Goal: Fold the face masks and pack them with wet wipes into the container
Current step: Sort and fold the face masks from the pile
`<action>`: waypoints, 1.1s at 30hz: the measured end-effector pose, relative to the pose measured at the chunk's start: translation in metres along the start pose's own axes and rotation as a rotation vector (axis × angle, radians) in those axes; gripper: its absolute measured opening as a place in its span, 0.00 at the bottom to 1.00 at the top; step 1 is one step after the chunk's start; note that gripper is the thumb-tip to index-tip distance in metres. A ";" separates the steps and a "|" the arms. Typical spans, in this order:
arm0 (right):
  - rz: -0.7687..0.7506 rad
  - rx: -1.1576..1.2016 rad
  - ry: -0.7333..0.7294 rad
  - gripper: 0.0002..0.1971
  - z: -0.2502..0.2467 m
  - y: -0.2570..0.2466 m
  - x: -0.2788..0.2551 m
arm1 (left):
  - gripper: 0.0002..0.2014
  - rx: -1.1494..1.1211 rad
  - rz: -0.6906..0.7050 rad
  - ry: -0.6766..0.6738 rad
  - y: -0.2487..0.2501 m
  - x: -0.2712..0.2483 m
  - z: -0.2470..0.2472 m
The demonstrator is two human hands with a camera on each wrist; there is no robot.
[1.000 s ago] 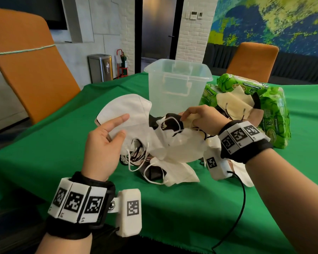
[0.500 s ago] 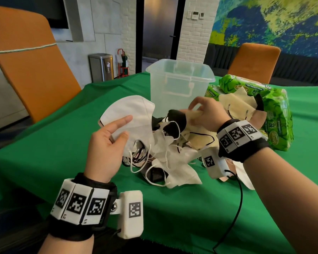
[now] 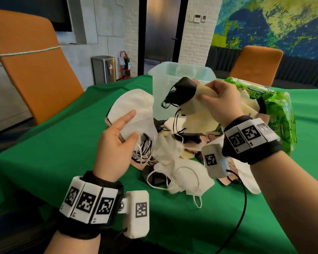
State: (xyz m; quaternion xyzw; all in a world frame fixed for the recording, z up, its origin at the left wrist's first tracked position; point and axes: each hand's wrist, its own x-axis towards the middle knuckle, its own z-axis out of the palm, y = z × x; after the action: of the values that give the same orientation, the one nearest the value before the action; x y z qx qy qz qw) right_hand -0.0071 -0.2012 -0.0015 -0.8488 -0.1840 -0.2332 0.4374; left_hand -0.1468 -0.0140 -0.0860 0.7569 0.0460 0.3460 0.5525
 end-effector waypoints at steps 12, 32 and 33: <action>-0.019 0.376 -0.410 0.04 0.031 -0.058 -0.049 | 0.41 -0.354 0.063 -0.221 0.026 -0.003 0.020; -0.267 -0.143 -0.369 0.31 0.022 -0.056 -0.056 | 0.24 -0.431 -0.004 0.089 0.009 0.007 0.016; -0.275 -0.140 -0.349 0.29 0.022 -0.056 -0.055 | 0.29 -0.438 0.012 0.087 0.008 0.006 0.016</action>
State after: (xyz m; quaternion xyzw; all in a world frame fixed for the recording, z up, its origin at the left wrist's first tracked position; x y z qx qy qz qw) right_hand -0.0765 -0.1581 -0.0068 -0.8715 -0.3541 -0.1527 0.3029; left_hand -0.1355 -0.0272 -0.0785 0.6034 -0.0109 0.3836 0.6990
